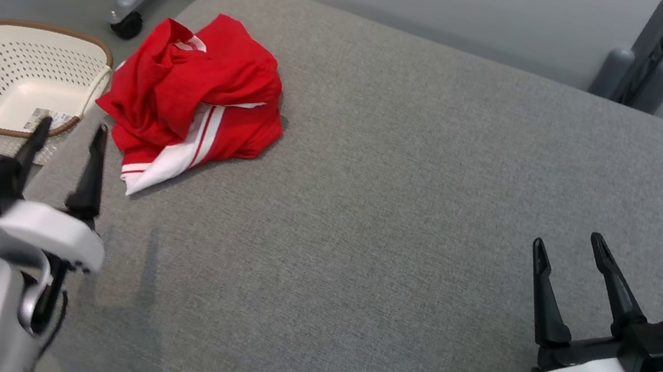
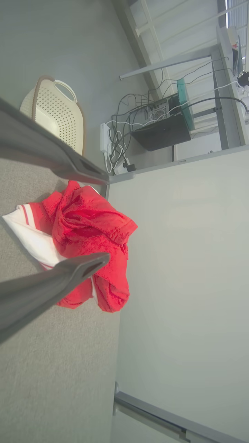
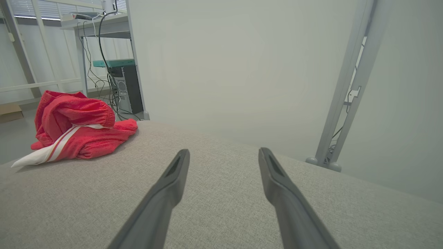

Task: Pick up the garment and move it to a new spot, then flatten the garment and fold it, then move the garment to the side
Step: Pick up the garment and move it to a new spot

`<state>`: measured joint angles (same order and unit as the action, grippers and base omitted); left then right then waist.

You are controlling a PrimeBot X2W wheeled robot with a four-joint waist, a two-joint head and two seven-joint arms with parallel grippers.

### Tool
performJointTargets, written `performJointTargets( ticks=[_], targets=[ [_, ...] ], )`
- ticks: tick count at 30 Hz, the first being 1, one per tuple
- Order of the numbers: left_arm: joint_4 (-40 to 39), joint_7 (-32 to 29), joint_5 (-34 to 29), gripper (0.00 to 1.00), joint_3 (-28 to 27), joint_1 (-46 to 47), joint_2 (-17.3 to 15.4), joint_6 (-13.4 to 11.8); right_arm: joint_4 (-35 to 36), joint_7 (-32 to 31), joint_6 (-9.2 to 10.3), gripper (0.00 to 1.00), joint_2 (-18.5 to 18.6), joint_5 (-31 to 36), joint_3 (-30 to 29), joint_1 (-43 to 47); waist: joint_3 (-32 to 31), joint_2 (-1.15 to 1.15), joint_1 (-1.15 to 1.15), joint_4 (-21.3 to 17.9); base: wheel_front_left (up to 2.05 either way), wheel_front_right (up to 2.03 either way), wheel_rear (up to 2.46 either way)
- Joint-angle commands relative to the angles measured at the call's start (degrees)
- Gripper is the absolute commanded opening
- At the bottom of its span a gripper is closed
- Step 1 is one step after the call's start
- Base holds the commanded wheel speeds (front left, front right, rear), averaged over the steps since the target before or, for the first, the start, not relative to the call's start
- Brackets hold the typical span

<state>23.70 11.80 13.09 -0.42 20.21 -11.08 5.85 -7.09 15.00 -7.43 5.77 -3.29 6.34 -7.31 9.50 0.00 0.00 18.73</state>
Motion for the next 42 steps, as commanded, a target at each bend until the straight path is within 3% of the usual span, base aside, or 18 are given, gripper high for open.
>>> performJointTargets(
  ticks=[1, 6, 15, 19, 34, 35, 36, 37, 42],
  targets=[
    [0.8, -1.11, 0.66, 1.0, -0.15, 2.12, -0.7, 0.27, 0.32, 0.3, -0.11, 1.0, 0.54, 0.02, 0.19, -0.98, 3.03, 0.0, 0.0, -2.2, 0.0, 0.0, 0.0],
    [7.03, -9.13, 2.48, 1.0, 1.13, 12.26, -6.04, 1.22, 1.13, 0.31, -0.11, 1.0, 1.54, -0.07, 1.32, -3.51, 6.75, 0.0, 0.0, -4.01, 0.0, 0.0, 0.0],
    [15.77, -18.45, 11.24, 1.0, 8.07, 23.76, -10.54, 1.61, 1.25, 0.3, -0.08, 1.0, 2.51, -0.32, 2.83, -6.39, 10.59, 0.0, 0.0, -6.82, 0.0, 0.0, 0.0],
    [18.62, -20.57, 11.78, 1.0, 11.81, 26.13, -13.11, 1.62, 1.21, 0.31, -0.07, 1.0, 2.81, -0.39, 2.63, -6.6, 11.49, 0.0, 0.0, -7.29, 0.0, 0.0, 0.0],
    [27.82, -20.28, 16.05, 1.0, 14.76, 32.01, -12.47, 1.62, 1.23, 0.31, -0.07, 1.0, 3.32, -0.21, 2.58, -7.66, 13.13, 0.0, 0.0, -7.97, 0.0, 0.0, 0.0],
    [28.1, -20.3, 16.42, 0.78, 15.14, 32.16, -12.49, 1.62, 1.15, 0.31, -0.07, 1.0, 3.3, -0.15, 2.59, -7.64, 13.18, 0.0, 0.0, -7.97, 0.0, 0.0, 0.0],
    [28.32, -20.26, 16.75, 0.78, 15.53, 32.31, -12.46, 1.62, 1.08, 0.31, -0.07, 1.0, 3.28, -0.08, 2.52, -7.64, 13.21, 0.0, 0.0, -7.95, 0.0, 0.0, 0.0],
    [28.49, -20.06, 17.02, 0.0, 15.95, 32.44, -12.48, 1.62, 1.0, 0.31, -0.07, 1.0, 3.24, -0.02, 2.51, -7.62, 13.21, 0.0, 0.0, -7.92, 0.0, 0.0, 0.0],
    [29.64, -18.64, 18.21, 0.0, 17.37, 32.96, -12.81, 1.63, 0.55, 0.31, -0.07, 1.0, 2.97, 0.14, 2.41, -7.58, 12.98, 0.0, 0.0, -7.79, 0.0, 0.0, 0.0]
  ],
)
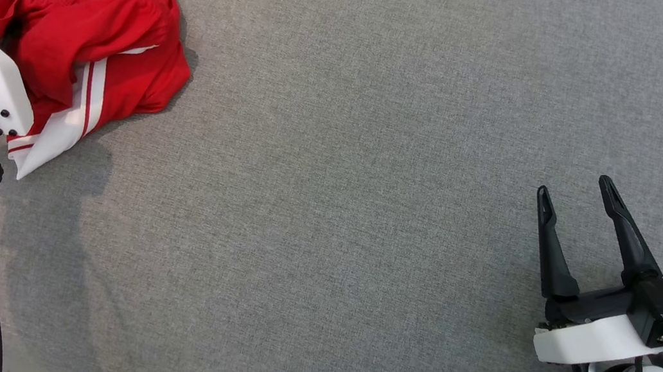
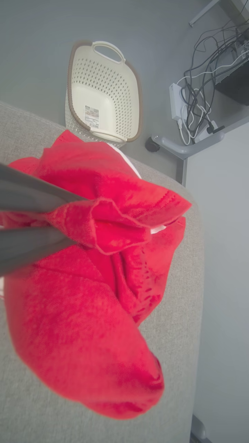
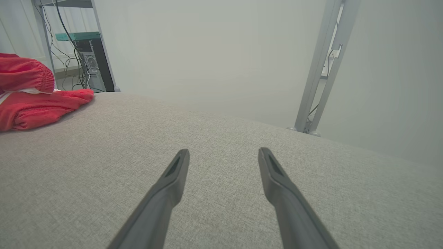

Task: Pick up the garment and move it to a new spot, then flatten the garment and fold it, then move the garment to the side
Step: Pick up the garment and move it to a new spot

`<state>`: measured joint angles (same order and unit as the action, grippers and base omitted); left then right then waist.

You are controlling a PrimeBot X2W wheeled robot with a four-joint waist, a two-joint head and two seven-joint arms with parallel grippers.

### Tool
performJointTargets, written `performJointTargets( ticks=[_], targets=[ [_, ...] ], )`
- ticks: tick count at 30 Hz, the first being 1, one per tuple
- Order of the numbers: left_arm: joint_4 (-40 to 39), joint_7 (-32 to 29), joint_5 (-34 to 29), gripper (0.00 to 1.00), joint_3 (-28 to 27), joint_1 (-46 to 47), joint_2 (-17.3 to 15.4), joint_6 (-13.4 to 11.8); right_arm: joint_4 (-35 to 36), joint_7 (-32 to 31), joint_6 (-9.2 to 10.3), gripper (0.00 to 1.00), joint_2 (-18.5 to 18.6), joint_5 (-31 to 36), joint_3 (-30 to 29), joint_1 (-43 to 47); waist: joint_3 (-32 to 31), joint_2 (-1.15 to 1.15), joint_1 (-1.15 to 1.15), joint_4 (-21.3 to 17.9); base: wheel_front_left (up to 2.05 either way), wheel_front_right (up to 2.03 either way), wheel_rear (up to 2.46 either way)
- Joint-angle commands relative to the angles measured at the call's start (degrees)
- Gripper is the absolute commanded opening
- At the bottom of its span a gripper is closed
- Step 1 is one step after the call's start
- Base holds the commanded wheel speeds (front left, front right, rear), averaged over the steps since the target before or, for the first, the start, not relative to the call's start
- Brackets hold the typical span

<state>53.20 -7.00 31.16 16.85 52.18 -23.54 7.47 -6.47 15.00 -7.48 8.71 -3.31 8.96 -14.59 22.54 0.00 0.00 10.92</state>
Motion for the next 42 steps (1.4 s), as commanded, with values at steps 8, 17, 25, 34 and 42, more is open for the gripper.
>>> performJointTargets(
  ticks=[8, 17, 25, 34, 42],
  targets=[
    [0.93, 2.89, 2.25, 0.0, 1.31, 1.33, -0.82, 0.0, -1.08, 0.3, -0.03, 1.0, -0.45, -0.11, -0.21, 0.18, -2.24, 0.0, 0.0, 0.18, 0.0, 0.0, 0.0],
    [-0.31, 10.26, 3.39, 0.0, 0.08, 2.12, -0.83, -0.19, -1.97, 0.31, -0.03, 1.0, -1.48, -0.33, -0.28, 2.05, -7.74, 0.0, 0.0, 0.41, 0.0, 0.0, 0.0],
    [-4.46, 17.4, 4.31, 0.0, -0.98, -0.13, 0.53, -0.63, -2.8, 0.31, -0.03, 1.0, -2.78, -0.75, -0.45, 4.28, -13.41, 0.0, 0.0, -0.66, 0.0, 0.0, 0.0],
    [-13.57, 20.74, 5.16, 0.0, -1.49, -4.68, 2.78, -1.43, -2.97, 0.31, -0.03, 1.0, -4.0, -0.58, -1.23, 6.2, -17.88, 0.0, 0.0, -3.21, 0.0, 0.0, 0.0],
    [-24.14, 19.4, 7.81, 0.0, -0.64, -11.27, 6.89, -2.29, -2.64, 0.31, -0.03, 1.0, -4.73, -0.19, -1.87, 7.87, -21.21, 0.0, 0.0, -7.25, 0.0, 0.0, 0.0]
  ],
)
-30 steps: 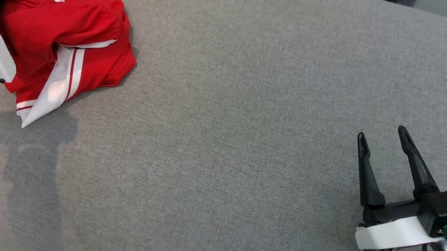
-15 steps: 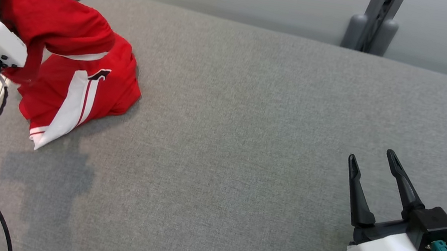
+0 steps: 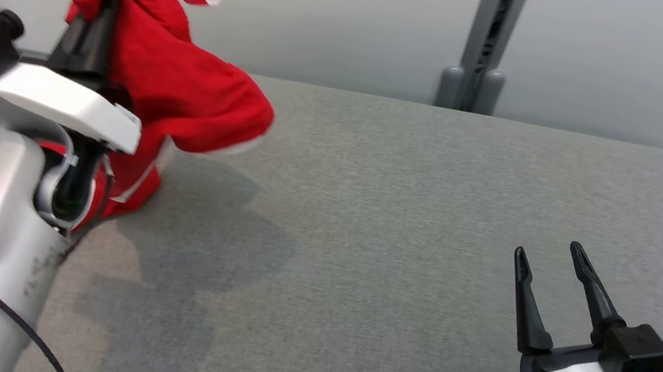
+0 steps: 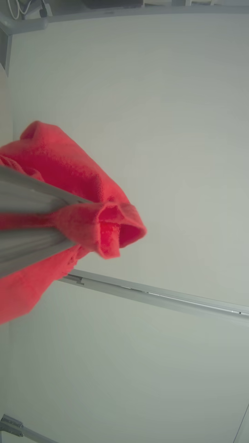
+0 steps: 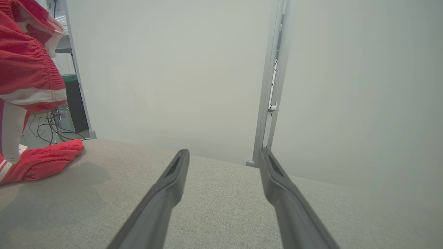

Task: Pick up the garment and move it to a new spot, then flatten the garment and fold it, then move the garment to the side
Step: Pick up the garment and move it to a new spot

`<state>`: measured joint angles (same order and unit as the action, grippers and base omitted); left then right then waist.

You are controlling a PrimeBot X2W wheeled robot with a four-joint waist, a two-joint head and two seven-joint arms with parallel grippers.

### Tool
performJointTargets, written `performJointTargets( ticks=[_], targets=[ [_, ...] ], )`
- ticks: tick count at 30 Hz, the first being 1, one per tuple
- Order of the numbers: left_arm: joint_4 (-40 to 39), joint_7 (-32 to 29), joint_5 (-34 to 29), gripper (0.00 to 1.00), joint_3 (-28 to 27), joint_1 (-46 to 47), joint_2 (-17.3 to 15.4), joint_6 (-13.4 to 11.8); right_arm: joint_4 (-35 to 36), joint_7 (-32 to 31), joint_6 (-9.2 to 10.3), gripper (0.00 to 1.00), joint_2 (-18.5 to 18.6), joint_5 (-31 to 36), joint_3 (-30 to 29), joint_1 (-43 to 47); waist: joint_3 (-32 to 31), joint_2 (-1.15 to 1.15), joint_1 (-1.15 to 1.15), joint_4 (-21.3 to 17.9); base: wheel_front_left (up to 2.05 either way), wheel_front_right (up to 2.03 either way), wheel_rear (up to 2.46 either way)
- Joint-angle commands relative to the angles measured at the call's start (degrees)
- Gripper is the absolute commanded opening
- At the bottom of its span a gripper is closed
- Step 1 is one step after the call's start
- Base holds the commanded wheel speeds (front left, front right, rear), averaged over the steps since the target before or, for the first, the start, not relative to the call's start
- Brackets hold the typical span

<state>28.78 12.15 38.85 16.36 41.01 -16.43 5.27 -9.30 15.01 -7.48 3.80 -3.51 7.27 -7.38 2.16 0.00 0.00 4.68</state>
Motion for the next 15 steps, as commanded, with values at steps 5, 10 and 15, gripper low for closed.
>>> performJointTargets(
  ticks=[5, 10, 15],
  targets=[
    [-6.03, -1.72, 0.56, 0.0, 1.33, -4.04, 1.77, -1.95, 0.12, 0.29, -0.02, 1.0, -0.07, 0.24, -0.79, 1.01, -1.45, 0.0, 0.0, -4.46, 0.0, 0.0, 0.0],
    [-10.48, -3.21, 1.59, 0.0, 3.71, -7.85, 4.99, -3.46, 0.63, 0.29, -0.03, 1.0, -0.21, 0.62, -2.46, 1.12, -0.92, 0.0, 0.0, -9.2, 0.0, 0.0, 0.0],
    [-10.3, -3.22, 1.8, 0.0, 5.75, -9.74, 7.96, -3.95, 0.98, 0.29, -0.02, 1.0, -0.02, 0.9, -3.53, 0.26, 0.38, 0.0, 0.0, -13.44, 0.0, 0.0, 0.0]
  ],
)
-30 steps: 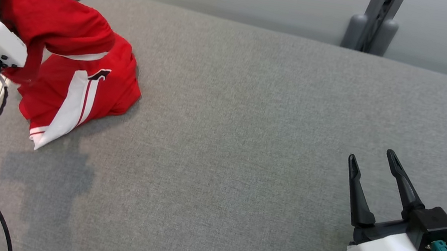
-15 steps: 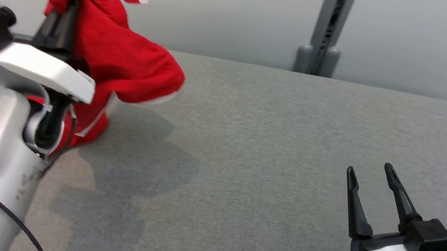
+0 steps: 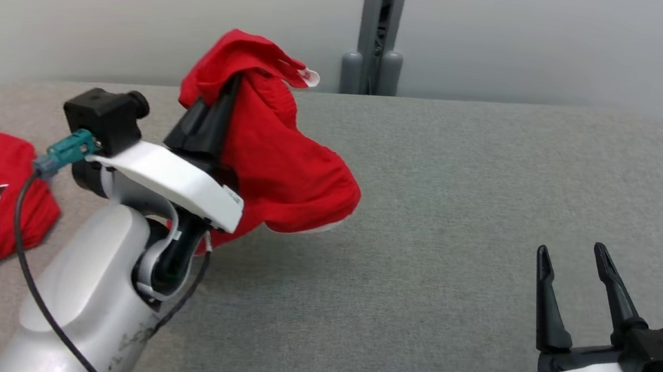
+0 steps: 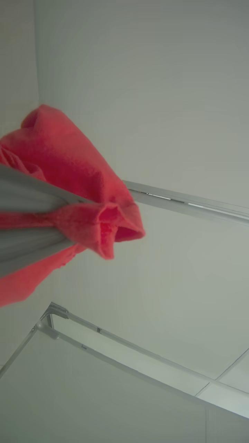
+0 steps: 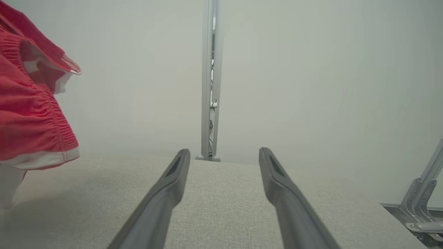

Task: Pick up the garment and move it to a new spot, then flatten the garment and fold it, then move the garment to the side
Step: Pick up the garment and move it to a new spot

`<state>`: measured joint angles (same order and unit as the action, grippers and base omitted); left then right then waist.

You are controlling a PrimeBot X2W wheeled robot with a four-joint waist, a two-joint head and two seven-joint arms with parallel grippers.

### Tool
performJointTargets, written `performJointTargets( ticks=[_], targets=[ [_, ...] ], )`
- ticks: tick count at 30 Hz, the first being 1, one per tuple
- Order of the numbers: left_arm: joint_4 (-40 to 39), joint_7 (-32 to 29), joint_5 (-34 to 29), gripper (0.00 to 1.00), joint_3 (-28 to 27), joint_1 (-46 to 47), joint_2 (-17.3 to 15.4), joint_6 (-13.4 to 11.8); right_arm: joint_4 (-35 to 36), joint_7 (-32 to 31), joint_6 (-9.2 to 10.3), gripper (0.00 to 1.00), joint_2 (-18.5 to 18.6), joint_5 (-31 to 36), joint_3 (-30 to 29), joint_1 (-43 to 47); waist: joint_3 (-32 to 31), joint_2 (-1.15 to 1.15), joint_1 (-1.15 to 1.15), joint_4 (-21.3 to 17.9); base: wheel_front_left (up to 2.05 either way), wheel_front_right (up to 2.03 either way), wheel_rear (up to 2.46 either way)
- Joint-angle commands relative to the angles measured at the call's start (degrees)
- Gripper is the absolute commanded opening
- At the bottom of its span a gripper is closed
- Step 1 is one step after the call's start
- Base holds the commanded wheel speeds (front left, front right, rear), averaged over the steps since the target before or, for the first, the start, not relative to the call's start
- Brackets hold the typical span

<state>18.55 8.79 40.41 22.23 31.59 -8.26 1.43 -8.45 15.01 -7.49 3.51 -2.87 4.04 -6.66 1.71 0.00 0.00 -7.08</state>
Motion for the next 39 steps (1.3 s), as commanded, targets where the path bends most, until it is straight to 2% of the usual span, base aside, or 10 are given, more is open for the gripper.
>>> performJointTargets(
  ticks=[1, 11, 18, 25, 34, 39],
  targets=[
    [0.81, 0.62, 0.35, 0.0, 0.62, -0.77, 0.87, -0.13, 0.09, 0.29, -0.01, 1.0, 0.32, 0.32, -0.44, -0.54, 1.3, 0.0, 0.0, -3.29, 0.0, 0.0, 0.0],
    [9.67, 4.43, -2.1, 0.0, 5.81, 2.16, 4.49, -0.01, 0.1, 0.29, -0.01, 1.0, 0.26, 0.17, 0.11, -2.07, 4.08, 0.0, 0.0, -9.92, 0.0, 0.0, 0.0],
    [13.68, 5.82, 0.69, 0.0, 10.85, 5.57, 5.28, 0.97, 0.04, 0.29, -0.01, 1.0, -0.08, -0.13, 0.43, -3.27, 6.38, 0.0, 0.0, -14.13, 0.0, 0.0, 0.0],
    [17.58, 6.34, 1.18, 0.0, 14.51, 9.37, 5.16, -0.96, -0.04, 0.29, -0.01, 1.0, -0.38, -0.77, 0.63, -4.03, 8.69, 0.0, 0.0, -17.48, 0.0, 0.0, 0.0],
    [24.83, 6.44, -5.76, 0.0, 9.4, 14.25, 5.15, -4.55, 0.38, 0.29, -0.01, 1.0, -0.53, -2.79, 1.9, -5.55, 12.44, 0.0, 0.0, -20.92, 0.0, 0.0, 0.0],
    [24.03, 6.45, -10.55, 0.0, 3.73, 14.94, 5.16, -7.19, 0.57, 0.29, -0.01, 1.0, -0.52, -4.11, 2.86, -6.03, 13.98, 0.0, 0.0, -21.91, 0.0, 0.0, 0.0]
  ],
)
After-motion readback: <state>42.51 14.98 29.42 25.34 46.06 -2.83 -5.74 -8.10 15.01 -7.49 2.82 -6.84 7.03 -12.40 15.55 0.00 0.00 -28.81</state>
